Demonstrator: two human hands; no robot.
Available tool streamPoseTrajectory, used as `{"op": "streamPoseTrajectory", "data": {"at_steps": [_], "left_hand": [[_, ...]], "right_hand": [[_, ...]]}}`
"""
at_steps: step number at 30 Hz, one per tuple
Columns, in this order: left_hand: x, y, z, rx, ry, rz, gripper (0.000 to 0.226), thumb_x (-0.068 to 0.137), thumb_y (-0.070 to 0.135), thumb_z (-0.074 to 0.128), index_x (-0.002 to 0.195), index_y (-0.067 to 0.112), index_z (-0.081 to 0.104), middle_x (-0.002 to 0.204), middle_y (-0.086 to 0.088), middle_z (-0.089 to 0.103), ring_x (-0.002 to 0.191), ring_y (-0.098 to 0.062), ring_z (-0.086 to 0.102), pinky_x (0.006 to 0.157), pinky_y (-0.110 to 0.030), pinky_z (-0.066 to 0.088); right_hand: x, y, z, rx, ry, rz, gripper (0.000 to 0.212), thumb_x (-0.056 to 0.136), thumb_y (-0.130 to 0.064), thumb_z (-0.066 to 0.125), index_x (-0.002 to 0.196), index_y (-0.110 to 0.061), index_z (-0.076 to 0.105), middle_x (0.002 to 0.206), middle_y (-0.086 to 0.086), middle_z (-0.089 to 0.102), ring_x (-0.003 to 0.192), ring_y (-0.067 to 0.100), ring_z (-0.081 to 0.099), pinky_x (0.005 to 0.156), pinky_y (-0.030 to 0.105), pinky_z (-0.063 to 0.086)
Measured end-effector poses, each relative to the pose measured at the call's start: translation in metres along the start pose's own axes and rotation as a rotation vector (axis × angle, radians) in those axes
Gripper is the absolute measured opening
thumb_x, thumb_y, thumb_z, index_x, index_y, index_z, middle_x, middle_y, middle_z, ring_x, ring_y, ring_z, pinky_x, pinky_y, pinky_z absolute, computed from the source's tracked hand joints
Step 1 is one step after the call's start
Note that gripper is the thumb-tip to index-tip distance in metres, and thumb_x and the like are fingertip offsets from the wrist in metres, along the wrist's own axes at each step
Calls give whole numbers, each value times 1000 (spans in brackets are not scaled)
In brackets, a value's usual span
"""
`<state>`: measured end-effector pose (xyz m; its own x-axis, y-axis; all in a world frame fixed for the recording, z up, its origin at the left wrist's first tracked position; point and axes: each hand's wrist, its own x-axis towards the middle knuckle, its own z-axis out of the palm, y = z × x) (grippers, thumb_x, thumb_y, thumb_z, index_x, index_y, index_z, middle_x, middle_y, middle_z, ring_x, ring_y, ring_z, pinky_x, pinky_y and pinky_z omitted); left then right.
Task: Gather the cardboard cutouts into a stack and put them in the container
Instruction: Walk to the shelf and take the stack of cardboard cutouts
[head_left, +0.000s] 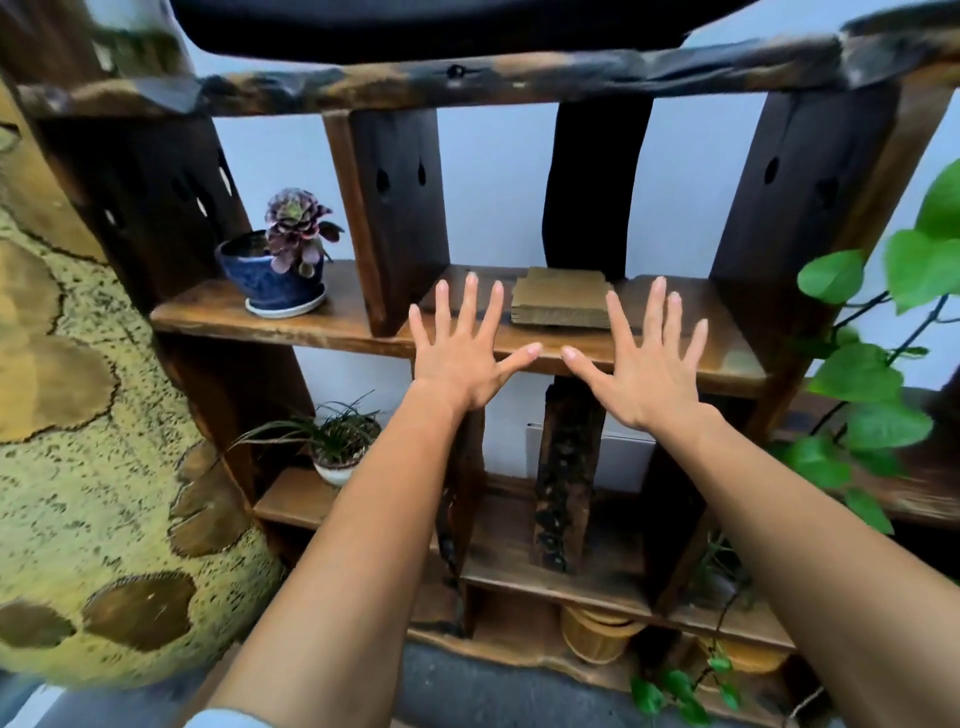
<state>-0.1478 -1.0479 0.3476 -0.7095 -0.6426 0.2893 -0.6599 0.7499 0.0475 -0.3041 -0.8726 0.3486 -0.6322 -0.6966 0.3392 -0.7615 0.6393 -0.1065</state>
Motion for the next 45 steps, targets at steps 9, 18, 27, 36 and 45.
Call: {"op": "streamPoseTrajectory", "data": {"at_steps": [9,18,27,36,45], "left_hand": [[68,-5,12,-158,-168,-68,123,54,104,-21,159,41,-29,176,-4,-19,161,-33,-21,120,-69,-18],[132,-8,3,-581,-363,-285,101,97,82,29,167,23,-15,170,-16,33,160,-42,19,126,-62,11],[189,2,-11,-972,-499,-404,51,97,36,73,138,16,49,113,-8,64,88,-17,60,67,-34,54],[198,7,-7,-1548,-557,-467,27,110,15,51,132,7,63,100,-10,78,92,-23,73,78,-46,63],[191,20,7,-1669,-210,-493,94,84,95,27,151,34,51,143,0,65,130,-23,62,114,-50,47]], "right_hand": [[62,8,12,30,-57,129,105,78,-96,2,164,-35,-7,170,14,-20,157,38,-15,124,63,-6],[139,-3,23,434,-212,565,108,88,-85,35,164,-12,9,161,23,35,147,45,33,118,55,29],[187,-9,18,695,-262,627,56,87,-40,69,134,-10,61,136,13,61,121,33,60,99,36,51],[193,-12,7,1228,-245,712,25,84,-18,68,105,-14,54,110,13,67,95,29,68,79,44,60],[170,-23,13,1337,-17,396,65,70,-67,64,126,-36,50,130,-1,62,117,19,61,103,48,51]]}}
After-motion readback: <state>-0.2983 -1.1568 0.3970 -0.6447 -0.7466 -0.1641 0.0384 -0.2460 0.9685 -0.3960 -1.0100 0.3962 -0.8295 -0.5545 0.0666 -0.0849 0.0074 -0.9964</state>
